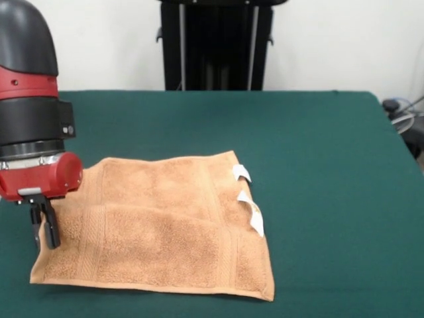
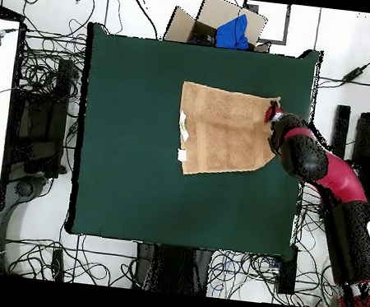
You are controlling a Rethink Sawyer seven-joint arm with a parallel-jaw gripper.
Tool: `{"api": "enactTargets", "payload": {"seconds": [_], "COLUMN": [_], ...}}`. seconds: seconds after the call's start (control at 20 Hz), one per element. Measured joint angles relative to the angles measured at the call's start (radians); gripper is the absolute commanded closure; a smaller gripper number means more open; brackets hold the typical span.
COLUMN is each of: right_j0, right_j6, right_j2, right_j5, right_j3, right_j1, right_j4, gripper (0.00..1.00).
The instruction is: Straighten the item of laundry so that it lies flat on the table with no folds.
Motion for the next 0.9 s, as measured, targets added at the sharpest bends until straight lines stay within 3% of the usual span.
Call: {"api": "enactTargets", "payload": {"seconds": [0.65,0.7,0.9], "right_j0": [0.041,0.045,0.049], "right_j6": [0.000,0.000,0.000], "right_j2": [-0.009,-0.009,-0.010], "right_j5": [0.000,0.000,-0.005], "right_j3": [0.043,0.045,0.050], "right_j1": [-0.086,-0.090,-0.095], "right_j4": [0.000,0.000,0.000], "gripper": [1.00,0.00,0.00]}}
